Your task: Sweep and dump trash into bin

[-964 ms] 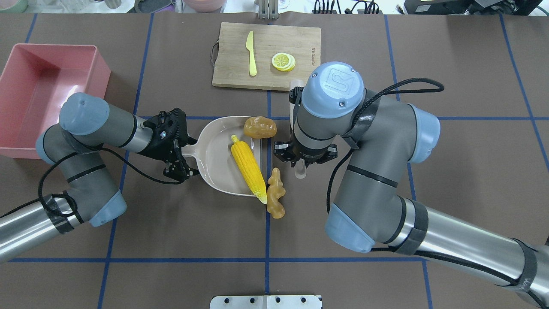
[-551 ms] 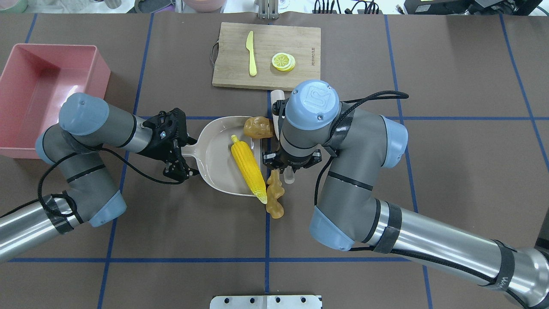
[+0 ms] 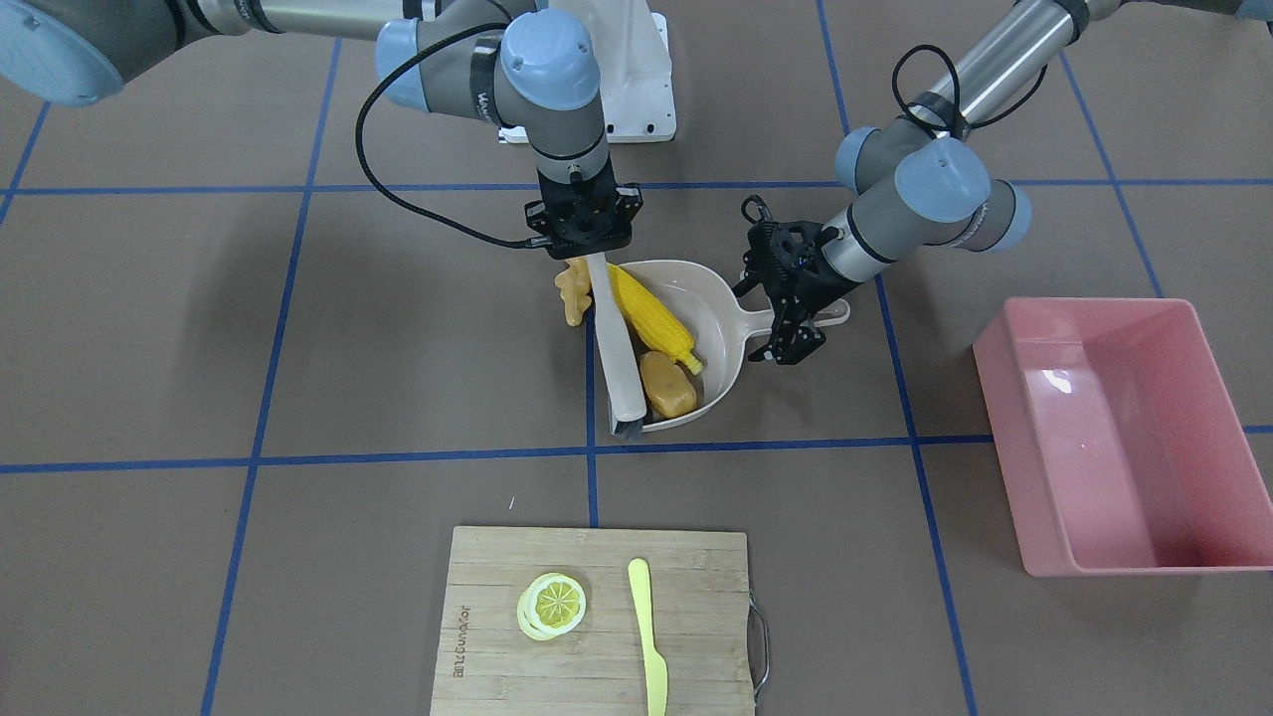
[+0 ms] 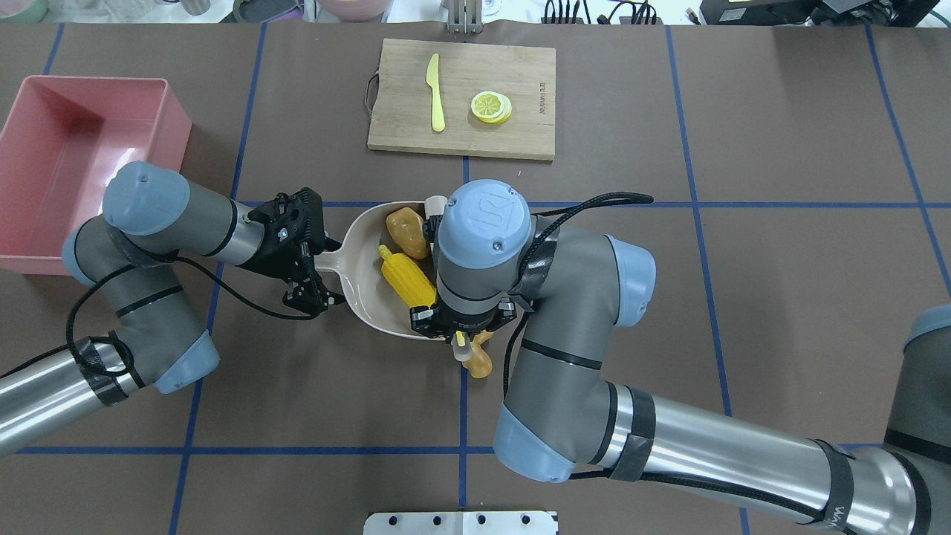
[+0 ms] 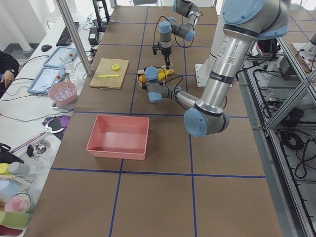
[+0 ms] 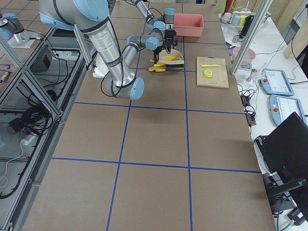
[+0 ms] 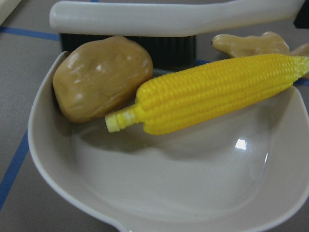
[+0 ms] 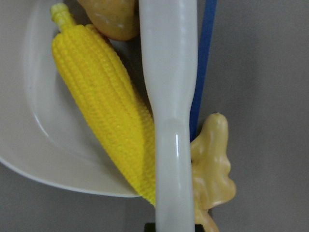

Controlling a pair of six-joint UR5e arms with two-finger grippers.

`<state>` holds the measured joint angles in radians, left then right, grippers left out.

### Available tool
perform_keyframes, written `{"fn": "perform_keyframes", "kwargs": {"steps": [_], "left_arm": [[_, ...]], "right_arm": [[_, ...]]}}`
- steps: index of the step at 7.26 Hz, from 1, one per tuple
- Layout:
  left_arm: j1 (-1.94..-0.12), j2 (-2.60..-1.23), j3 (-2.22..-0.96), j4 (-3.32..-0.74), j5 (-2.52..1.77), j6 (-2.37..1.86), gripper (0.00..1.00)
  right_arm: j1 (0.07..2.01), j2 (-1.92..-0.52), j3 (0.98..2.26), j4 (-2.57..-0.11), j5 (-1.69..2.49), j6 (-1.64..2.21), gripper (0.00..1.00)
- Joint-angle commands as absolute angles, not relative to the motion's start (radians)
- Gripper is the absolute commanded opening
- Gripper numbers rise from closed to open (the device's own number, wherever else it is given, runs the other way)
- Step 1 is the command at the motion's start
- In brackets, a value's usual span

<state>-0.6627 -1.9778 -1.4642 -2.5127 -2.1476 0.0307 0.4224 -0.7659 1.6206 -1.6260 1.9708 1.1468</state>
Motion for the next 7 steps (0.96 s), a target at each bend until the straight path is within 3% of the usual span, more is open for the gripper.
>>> {"fn": "perform_keyframes", "kwargs": {"steps": [1,5,7], "left_arm": [[-0.663,-1.977,-1.465,-2.513,-2.148,0.031,0.96],[-0.663,-1.977,-1.463,-2.513,-2.148,0.031,0.97],[-0.663,-1.977,-1.463,-2.513,-2.148,0.031,0.96]], "right_arm": [[0.390,-0.726,1.618,-1.657,1.968,1.185,0.00],[0.388,-0.689,1.626,-1.708,1.985,1.201,0.00],[0.411,-0.692,1.731,-1.872,2.008,1.204,0.00]]}}
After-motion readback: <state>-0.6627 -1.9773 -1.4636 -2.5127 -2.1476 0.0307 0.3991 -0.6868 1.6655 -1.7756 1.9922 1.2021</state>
